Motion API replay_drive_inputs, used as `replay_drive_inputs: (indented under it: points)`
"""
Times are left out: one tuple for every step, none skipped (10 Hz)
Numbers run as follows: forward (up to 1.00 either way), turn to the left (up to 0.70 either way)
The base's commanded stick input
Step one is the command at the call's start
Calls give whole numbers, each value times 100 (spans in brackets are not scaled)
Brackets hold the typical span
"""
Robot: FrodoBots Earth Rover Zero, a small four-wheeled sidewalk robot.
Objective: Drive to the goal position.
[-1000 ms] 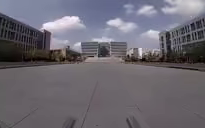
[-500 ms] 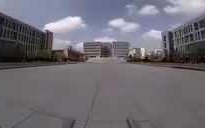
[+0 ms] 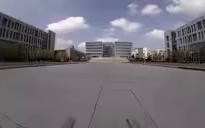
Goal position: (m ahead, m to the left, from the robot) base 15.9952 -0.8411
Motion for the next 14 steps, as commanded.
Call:
replay_drive_inputs:
  points:
    - [70, -11]
    - [70, -28]
    - [70, -12]
    - [70, 5]
    - [70, 7]
    - [70, 7]
    - [70, 7]
    - [70, 7]
    - [70, -2]
    - [70, -26]
    - [70, -28]
    - [70, -28]
    - [70, -14]
    - [70, -1]
